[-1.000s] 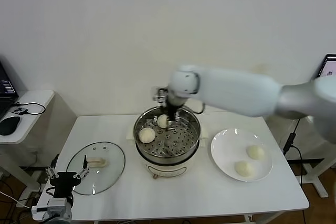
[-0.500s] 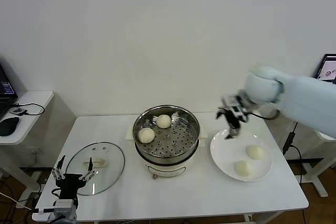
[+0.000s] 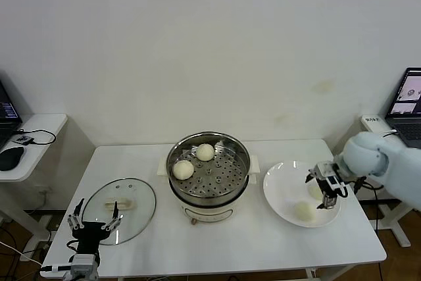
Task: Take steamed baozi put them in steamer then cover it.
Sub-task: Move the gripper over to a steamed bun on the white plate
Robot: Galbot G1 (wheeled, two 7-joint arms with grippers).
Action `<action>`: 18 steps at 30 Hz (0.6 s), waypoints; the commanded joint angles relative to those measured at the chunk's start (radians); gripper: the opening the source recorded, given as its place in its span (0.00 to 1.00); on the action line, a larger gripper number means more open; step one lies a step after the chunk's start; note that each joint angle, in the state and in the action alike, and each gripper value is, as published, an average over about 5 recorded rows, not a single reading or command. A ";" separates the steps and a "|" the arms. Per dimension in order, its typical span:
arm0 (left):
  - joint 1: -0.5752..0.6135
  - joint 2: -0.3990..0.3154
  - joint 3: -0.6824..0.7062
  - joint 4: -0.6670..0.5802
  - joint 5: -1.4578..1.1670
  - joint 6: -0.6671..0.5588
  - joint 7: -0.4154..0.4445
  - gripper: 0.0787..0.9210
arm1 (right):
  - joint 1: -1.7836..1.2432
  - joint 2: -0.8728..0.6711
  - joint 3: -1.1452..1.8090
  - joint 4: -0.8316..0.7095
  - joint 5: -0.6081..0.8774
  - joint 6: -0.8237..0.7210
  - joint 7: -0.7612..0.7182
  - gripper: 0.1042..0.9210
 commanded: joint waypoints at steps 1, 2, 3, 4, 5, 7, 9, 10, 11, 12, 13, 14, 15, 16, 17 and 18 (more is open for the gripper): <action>0.008 -0.001 -0.016 0.004 0.003 0.000 0.000 0.88 | -0.193 0.028 0.116 -0.070 -0.059 0.003 0.020 0.88; 0.010 -0.002 -0.018 0.005 0.003 0.000 0.000 0.88 | -0.199 0.038 0.120 -0.084 -0.063 0.004 0.021 0.88; 0.011 -0.003 -0.019 0.007 0.003 -0.001 0.000 0.88 | -0.204 0.047 0.125 -0.097 -0.066 0.004 0.023 0.88; 0.012 -0.004 -0.021 0.008 0.003 -0.002 -0.001 0.88 | -0.209 0.056 0.129 -0.108 -0.068 0.005 0.024 0.88; 0.012 -0.004 -0.022 0.010 0.003 -0.002 -0.001 0.88 | -0.214 0.063 0.134 -0.119 -0.070 0.005 0.025 0.88; 0.012 -0.005 -0.024 0.012 0.003 -0.003 -0.001 0.88 | -0.222 0.078 0.143 -0.139 -0.071 0.006 0.029 0.88; 0.010 -0.004 -0.025 0.014 0.002 -0.003 -0.001 0.88 | -0.230 0.092 0.151 -0.157 -0.071 0.008 0.036 0.88; 0.009 -0.004 -0.026 0.015 0.002 -0.003 -0.001 0.88 | -0.233 0.099 0.153 -0.164 -0.071 0.009 0.040 0.88; 0.008 -0.004 -0.026 0.016 0.002 -0.003 -0.001 0.88 | -0.235 0.105 0.156 -0.170 -0.070 0.009 0.042 0.88; 0.007 -0.004 -0.026 0.017 0.002 -0.002 -0.001 0.88 | -0.236 0.111 0.158 -0.175 -0.070 0.009 0.044 0.88; 0.006 -0.003 -0.026 0.018 0.002 -0.002 -0.001 0.88 | -0.238 0.118 0.161 -0.179 -0.069 0.008 0.046 0.88; 0.006 -0.003 -0.026 0.019 0.002 -0.002 -0.001 0.88 | -0.239 0.123 0.164 -0.181 -0.068 0.006 0.047 0.88; 0.005 -0.003 -0.026 0.020 0.002 -0.002 -0.001 0.88 | -0.240 0.127 0.166 -0.183 -0.066 0.005 0.047 0.88; 0.005 -0.003 -0.026 0.022 0.002 -0.002 -0.001 0.88 | -0.242 0.131 0.168 -0.184 -0.065 0.003 0.048 0.88; 0.004 -0.002 -0.026 0.023 0.002 -0.002 -0.001 0.88 | -0.243 0.133 0.169 -0.184 -0.064 0.000 0.048 0.88; 0.004 -0.002 -0.027 0.024 0.002 -0.003 -0.001 0.88 | -0.245 0.134 0.170 -0.184 -0.064 -0.003 0.047 0.88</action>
